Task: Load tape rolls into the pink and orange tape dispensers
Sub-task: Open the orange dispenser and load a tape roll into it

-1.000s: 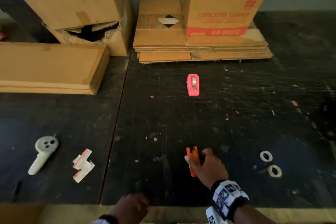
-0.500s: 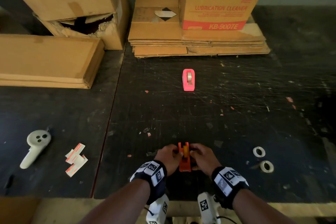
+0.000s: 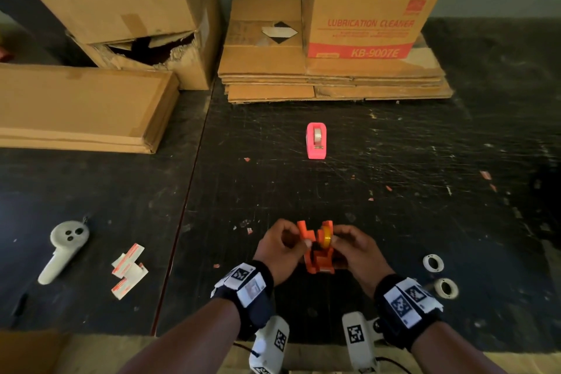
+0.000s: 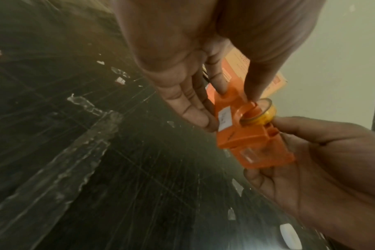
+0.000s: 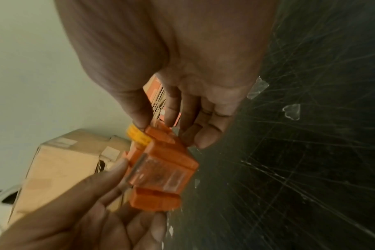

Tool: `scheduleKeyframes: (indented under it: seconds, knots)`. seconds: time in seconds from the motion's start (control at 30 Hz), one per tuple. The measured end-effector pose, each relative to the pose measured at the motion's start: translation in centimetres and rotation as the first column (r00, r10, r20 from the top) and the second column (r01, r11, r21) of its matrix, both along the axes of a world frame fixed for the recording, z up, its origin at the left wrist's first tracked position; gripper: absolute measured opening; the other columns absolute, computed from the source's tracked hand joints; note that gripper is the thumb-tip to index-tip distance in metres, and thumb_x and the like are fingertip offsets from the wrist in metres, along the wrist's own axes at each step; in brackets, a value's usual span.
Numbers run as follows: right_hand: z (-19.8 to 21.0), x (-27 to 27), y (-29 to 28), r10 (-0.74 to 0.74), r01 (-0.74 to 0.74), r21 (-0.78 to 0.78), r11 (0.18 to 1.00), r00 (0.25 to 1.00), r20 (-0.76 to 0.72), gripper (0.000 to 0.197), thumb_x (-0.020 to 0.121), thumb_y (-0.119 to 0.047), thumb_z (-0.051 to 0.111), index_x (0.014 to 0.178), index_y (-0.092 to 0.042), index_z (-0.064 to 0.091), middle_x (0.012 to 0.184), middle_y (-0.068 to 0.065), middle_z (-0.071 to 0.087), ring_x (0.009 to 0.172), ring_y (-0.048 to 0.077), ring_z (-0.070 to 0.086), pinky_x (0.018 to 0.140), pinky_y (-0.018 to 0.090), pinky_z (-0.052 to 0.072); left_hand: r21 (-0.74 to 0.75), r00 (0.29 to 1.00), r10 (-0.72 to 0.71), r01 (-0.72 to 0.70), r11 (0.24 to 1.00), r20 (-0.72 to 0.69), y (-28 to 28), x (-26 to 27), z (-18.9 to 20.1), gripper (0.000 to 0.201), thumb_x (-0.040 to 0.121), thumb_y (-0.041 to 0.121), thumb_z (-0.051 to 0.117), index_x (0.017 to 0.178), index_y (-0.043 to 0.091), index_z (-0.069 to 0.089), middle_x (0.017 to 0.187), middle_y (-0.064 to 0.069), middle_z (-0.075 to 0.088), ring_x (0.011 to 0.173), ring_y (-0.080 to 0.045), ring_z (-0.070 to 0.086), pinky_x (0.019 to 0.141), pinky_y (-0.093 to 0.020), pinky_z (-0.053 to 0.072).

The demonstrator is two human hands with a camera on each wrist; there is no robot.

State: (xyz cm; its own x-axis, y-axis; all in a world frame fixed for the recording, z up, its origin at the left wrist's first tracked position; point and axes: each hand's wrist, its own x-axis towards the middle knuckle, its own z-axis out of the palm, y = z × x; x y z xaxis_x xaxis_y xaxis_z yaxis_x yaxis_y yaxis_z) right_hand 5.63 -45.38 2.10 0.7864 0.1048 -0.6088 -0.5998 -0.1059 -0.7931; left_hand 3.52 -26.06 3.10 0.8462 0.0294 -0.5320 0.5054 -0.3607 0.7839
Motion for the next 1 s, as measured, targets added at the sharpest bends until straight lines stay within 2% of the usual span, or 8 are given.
scheduleKeyframes:
  seconds: [0.13,0.2,0.37,0.43,0.53,0.67,0.87,1.0]
  knots:
    - [0.3,0.1,-0.7,-0.032,0.036,0.063,0.997,0.997,-0.07,0.02,0.097,-0.012,0.059,0.114,-0.016,0.069,0.113,0.009,0.076,0.106,0.029,0.072,0.093,0.054,0.058,0.145,0.999,-0.031,0.036,0.989,-0.033,1.9,0.3,0.1,0.021,0.088,0.035,0.069,0.104,0.035,0.054,0.102,0.006,0.068,0.081,-0.009,0.071,0.072,-0.029,0.06]
    - [0.5,-0.1,-1.0,0.029,-0.024,0.049,0.998,0.996,-0.086,0.021,0.096,-0.016,0.061,0.116,-0.018,0.068,0.115,0.007,0.075,0.107,0.027,0.071,0.096,0.053,0.057,0.301,0.989,-0.118,0.138,0.944,-0.086,2.9,0.3,-0.2,0.021,0.09,0.039,0.063,0.106,0.033,0.051,0.099,0.007,0.066,0.077,-0.013,0.072,0.07,-0.032,0.059]
    - [-0.1,-0.5,-1.2,0.079,-0.077,0.021,0.997,0.989,-0.126,0.023,0.095,-0.018,0.063,0.118,-0.019,0.067,0.117,0.006,0.075,0.109,0.027,0.07,0.1,0.057,0.054,0.575,0.943,-0.285,0.332,0.748,-0.174,4.1,0.0,-1.2,0.03,0.086,0.047,0.054,0.111,0.031,0.051,0.119,0.001,0.057,0.111,-0.027,0.06,0.092,-0.048,0.054]
    - [-0.3,-0.7,-1.2,0.078,-0.079,0.004,0.997,0.989,-0.127,0.022,0.094,-0.019,0.065,0.116,-0.02,0.068,0.115,0.006,0.076,0.109,0.027,0.07,0.1,0.057,0.054,0.557,0.928,-0.344,0.363,0.747,-0.143,3.6,0.1,-1.0,0.041,0.084,0.05,0.06,0.122,0.035,0.05,0.13,0.004,0.049,0.123,-0.025,0.052,0.098,-0.045,0.051]
    - [-0.3,-0.9,-1.1,0.064,-0.065,-0.006,0.998,0.991,-0.121,0.021,0.094,-0.019,0.065,0.115,-0.017,0.068,0.111,0.009,0.077,0.105,0.031,0.072,0.099,0.057,0.054,0.371,0.912,-0.409,0.393,0.842,-0.037,1.7,0.8,0.0,0.056,0.083,0.054,0.066,0.134,0.04,0.046,0.138,0.011,0.046,0.125,-0.014,0.051,0.103,-0.038,0.048]
    - [-0.3,-1.2,-1.3,0.008,-0.003,0.048,0.999,0.994,-0.107,0.019,0.093,-0.019,0.067,0.11,-0.012,0.07,0.099,0.017,0.076,0.09,0.032,0.069,0.093,0.055,0.052,0.074,0.922,-0.371,0.365,0.928,0.114,-1.8,1.5,0.9,0.04,0.087,0.037,0.072,0.125,0.032,0.061,0.116,0.01,0.071,0.103,-0.002,0.066,0.098,-0.031,0.055]
    - [-0.2,-2.0,-4.2,-0.158,0.161,0.029,0.987,0.984,-0.077,0.014,0.092,-0.014,0.067,0.106,-0.01,0.071,0.1,0.021,0.076,0.089,0.034,0.069,0.094,0.059,0.052,0.046,0.898,-0.403,0.401,0.915,0.177,-4.8,2.9,-0.2,0.031,0.084,0.033,0.075,0.113,0.034,0.066,0.099,0.013,0.073,0.092,0.004,0.067,0.088,-0.021,0.054]
    - [-0.6,-3.6,-8.3,-0.336,0.333,-0.05,0.942,0.938,-0.084,0.019,0.093,-0.008,0.064,0.112,-0.002,0.066,0.106,0.026,0.075,0.088,0.036,0.068,0.094,0.064,0.051,0.088,0.856,-0.484,0.476,0.875,0.182,-8.1,3.1,-0.2,0.034,0.083,0.028,0.076,0.115,0.03,0.064,0.1,0.008,0.072,0.091,-0.003,0.067,0.089,-0.026,0.056]
